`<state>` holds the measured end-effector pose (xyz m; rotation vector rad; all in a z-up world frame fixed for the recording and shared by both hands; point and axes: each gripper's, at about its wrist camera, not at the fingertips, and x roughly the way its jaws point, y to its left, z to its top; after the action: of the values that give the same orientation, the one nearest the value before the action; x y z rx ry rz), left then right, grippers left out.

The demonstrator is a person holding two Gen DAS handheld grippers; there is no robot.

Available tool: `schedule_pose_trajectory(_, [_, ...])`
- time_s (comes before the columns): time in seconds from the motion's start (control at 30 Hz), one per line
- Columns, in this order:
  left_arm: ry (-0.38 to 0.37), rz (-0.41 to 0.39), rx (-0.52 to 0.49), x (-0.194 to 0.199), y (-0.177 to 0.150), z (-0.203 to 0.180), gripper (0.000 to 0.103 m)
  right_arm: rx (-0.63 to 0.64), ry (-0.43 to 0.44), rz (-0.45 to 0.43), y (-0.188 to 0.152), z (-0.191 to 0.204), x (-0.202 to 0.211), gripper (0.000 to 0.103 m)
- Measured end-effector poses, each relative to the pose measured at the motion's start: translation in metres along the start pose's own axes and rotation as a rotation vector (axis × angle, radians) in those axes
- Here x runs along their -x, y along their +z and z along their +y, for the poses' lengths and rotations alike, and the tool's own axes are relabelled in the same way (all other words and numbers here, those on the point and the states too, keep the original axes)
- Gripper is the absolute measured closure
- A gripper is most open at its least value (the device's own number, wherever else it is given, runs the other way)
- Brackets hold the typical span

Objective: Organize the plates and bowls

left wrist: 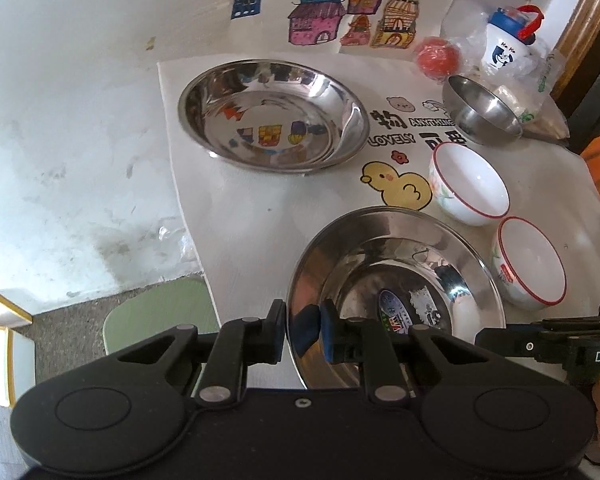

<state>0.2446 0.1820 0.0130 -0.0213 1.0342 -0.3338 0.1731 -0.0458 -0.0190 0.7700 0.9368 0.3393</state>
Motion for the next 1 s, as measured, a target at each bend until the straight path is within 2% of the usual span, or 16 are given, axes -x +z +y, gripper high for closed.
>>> schedule_pose_trajectory(0.33, [0.021, 0.006, 0.022, 0.011, -0.011, 0.001, 0.084, 0.017, 0.016, 0.029, 0.002, 0.000, -0.015, 0.090])
schedule_pose_trajectory(1.0, [0.042, -0.052, 0.011, 0.032, -0.010, -0.011, 0.084, 0.077, 0.055, -0.018, 0.000, -0.007, -0.014, 0.090])
